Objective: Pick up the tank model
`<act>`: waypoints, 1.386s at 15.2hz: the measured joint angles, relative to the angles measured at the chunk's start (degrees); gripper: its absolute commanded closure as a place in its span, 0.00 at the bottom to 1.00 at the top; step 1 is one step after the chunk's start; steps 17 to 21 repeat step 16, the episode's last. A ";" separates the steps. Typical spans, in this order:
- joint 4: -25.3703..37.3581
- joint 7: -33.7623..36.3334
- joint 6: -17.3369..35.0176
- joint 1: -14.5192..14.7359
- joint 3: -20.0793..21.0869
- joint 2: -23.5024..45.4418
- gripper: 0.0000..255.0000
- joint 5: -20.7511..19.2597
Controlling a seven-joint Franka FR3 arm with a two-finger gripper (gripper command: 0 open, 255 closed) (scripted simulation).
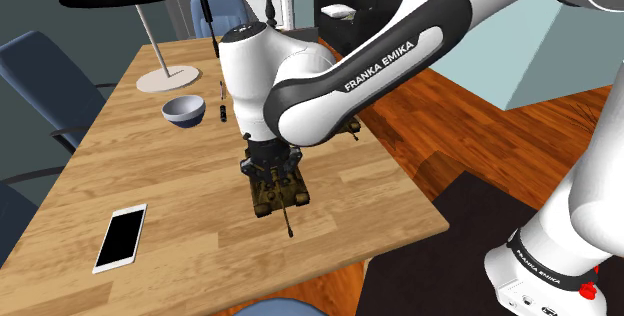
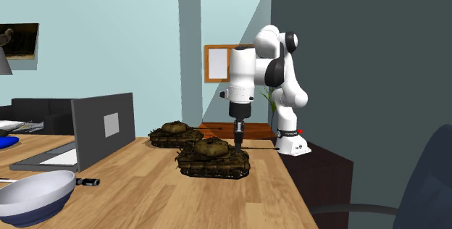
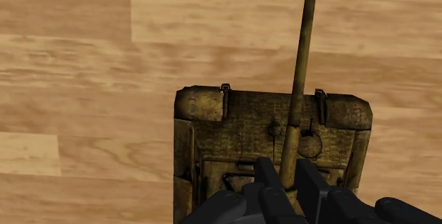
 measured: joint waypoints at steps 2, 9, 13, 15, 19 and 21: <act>0.36 -0.26 -0.77 -0.08 0.13 -0.37 1.00 0.39; 2.75 -1.83 -5.20 -0.57 0.81 -2.96 1.00 2.67; 4.57 -2.94 -8.09 -0.94 1.02 -4.39 1.00 3.90; 5.26 -3.26 -9.18 -1.02 1.10 -4.92 1.00 4.34; 5.70 -3.41 -9.71 -1.05 1.12 -5.04 1.00 4.46; 5.70 -3.41 -9.71 -1.05 1.12 -5.04 1.00 4.46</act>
